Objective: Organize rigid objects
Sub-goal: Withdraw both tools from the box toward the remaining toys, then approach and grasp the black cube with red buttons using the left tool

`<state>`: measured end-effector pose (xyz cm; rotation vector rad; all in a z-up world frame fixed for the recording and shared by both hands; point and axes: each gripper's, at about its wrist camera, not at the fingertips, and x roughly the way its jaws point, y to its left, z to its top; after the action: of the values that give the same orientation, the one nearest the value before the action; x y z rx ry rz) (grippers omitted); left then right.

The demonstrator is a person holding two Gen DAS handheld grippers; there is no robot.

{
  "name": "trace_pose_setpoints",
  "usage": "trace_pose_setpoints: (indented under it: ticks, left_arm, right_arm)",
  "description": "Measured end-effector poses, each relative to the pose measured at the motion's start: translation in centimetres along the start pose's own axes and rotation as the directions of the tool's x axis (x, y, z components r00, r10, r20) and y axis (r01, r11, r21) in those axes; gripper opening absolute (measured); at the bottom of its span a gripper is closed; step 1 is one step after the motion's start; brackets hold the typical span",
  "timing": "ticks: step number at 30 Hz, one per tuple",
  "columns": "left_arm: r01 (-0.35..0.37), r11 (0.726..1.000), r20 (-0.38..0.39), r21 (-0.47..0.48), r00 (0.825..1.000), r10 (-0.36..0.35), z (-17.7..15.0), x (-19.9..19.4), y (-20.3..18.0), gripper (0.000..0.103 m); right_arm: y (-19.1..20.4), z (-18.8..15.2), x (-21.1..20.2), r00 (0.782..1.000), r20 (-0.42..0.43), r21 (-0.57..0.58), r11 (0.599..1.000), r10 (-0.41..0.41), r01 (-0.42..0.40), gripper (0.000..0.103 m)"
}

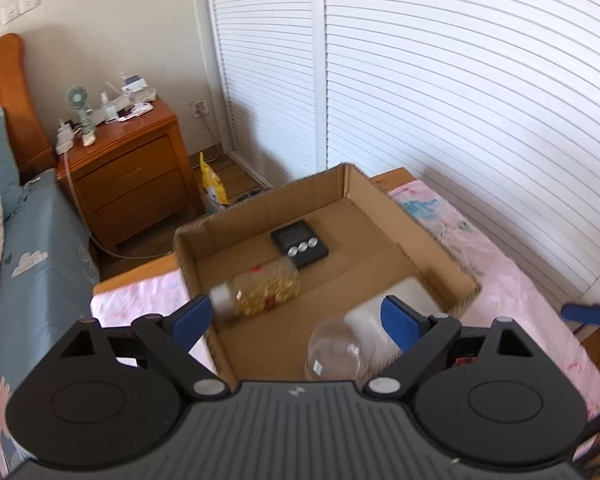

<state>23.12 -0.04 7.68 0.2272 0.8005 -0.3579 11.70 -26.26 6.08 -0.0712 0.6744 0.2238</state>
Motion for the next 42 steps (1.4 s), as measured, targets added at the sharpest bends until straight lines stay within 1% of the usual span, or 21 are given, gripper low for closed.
trace_pose_setpoints:
  ticks: [4, 10, 14, 17, 21, 24, 27, 29, 34, 36, 37, 40, 42]
  left_arm:
    - [-0.026, 0.999, 0.002, -0.030, 1.000, 0.026, -3.2, -0.9, 0.6, 0.091]
    - [-0.073, 0.993, -0.019, -0.094, 0.997, 0.072, -8.2, -0.9, 1.4, 0.091]
    - [-0.132, 0.984, -0.031, -0.119, 0.991, 0.129, -11.0, -0.5, 1.9, 0.091]
    - [-0.157, 0.972, -0.059, -0.173, 0.987, 0.149, -12.5, 0.1, 2.4, 0.091]
    - [-0.170, 0.961, -0.105, -0.216, 0.983, 0.150, -14.4, 1.1, 2.8, 0.091]
    - [-0.163, 0.952, -0.088, -0.261, 0.986, 0.145, -15.3, 1.3, 3.3, 0.091]
    - [-0.161, 0.943, -0.090, -0.291, 0.986, 0.140, -15.8, 1.5, 3.5, 0.091]
    - [-0.164, 0.940, -0.089, -0.298, 0.986, 0.144, -16.1, 1.8, 3.4, 0.091]
    - [-0.143, 0.941, -0.081, -0.305, 0.989, 0.124, -16.5, 2.6, 3.6, 0.091]
    - [-0.132, 0.943, -0.073, -0.307, 0.991, 0.115, -16.4, 2.9, 3.8, 0.094]
    - [-0.128, 0.941, -0.070, -0.314, 0.991, 0.112, -16.4, 3.1, 4.0, 0.099]
    - [-0.128, 0.936, -0.072, -0.327, 0.991, 0.110, -16.5, 3.8, 4.3, 0.100]
    - [-0.114, 0.932, -0.065, -0.344, 0.993, 0.098, -16.6, 4.1, 4.5, 0.102]
  right_arm:
    - [0.2, -0.7, -0.3, 1.000, -0.010, 0.005, 1.000, -0.001, 0.001, 0.103]
    - [0.6, -1.4, -0.4, 1.000, -0.015, 0.002, 1.000, -0.004, 0.004, 0.103]
    - [0.8, -2.0, -0.2, 1.000, -0.015, -0.007, 1.000, -0.009, 0.009, 0.103]
    - [0.6, -2.5, 0.4, 0.999, -0.037, 0.008, 1.000, 0.005, -0.004, 0.103]
    - [0.8, -3.0, 1.1, 0.998, -0.058, -0.016, 1.000, -0.007, 0.006, 0.103]
    - [0.9, -3.6, 1.8, 0.997, -0.075, -0.028, 1.000, -0.009, 0.007, 0.103]
    - [0.8, -4.3, 2.8, 0.994, -0.107, -0.021, 1.000, -0.006, 0.004, 0.103]
    - [0.8, -4.6, 3.3, 0.992, -0.124, -0.018, 1.000, -0.009, 0.007, 0.103]
    - [0.9, -4.9, 4.4, 0.989, -0.148, -0.015, 1.000, -0.001, -0.001, 0.103]
    - [1.0, -4.9, 4.8, 0.988, -0.151, -0.020, 1.000, 0.004, -0.007, 0.103]
    - [1.1, -4.9, 4.9, 0.988, -0.153, -0.022, 1.000, 0.006, -0.009, 0.103]
    - [1.4, -5.0, 5.6, 0.986, -0.166, -0.034, 0.999, 0.003, -0.008, 0.103]
    - [1.6, -5.1, 6.1, 0.984, -0.181, -0.039, 0.999, 0.003, -0.010, 0.103]
